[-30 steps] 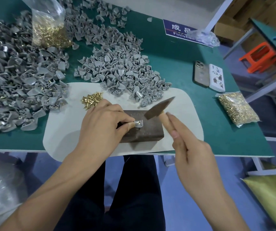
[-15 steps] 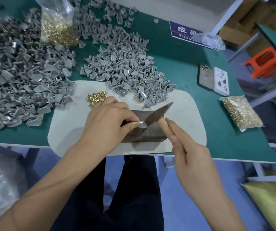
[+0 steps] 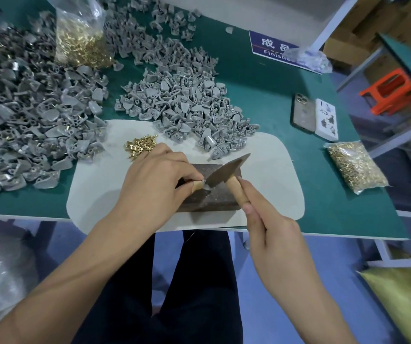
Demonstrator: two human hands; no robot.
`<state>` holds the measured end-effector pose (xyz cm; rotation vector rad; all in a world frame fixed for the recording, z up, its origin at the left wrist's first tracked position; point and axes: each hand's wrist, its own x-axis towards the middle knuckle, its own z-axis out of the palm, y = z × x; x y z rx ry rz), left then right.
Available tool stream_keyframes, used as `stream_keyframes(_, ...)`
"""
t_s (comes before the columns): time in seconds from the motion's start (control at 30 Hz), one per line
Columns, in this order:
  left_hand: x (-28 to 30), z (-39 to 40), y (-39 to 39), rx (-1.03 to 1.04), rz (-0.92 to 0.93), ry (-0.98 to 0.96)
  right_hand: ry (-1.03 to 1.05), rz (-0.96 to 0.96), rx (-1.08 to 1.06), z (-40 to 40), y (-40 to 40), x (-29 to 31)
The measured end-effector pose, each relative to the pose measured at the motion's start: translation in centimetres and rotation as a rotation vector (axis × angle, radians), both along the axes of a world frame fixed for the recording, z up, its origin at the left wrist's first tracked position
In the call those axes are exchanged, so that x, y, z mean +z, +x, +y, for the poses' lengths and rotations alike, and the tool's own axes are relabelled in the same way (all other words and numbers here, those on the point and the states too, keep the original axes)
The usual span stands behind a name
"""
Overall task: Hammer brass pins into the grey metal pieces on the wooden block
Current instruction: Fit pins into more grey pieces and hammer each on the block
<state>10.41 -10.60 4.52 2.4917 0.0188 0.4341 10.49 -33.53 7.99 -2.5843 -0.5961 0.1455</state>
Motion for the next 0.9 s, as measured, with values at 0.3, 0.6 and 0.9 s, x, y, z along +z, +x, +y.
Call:
stream_keyframes(0.3,0.2,0.0,0.0,-0.003,0.000,-0.007,0.031,-0.033,-0.003,0.0,-0.2,0.4)
stream_keyframes(0.6,0.3,-0.1,0.0,-0.009,-0.012,0.033,0.170,-0.122,-0.160,0.2,-0.7,-0.1)
stream_keyframes(0.9,0.5,-0.1,-0.1,-0.015,0.011,-0.018,0.083,-0.186,-0.406,-0.6,2.3,-1.0)
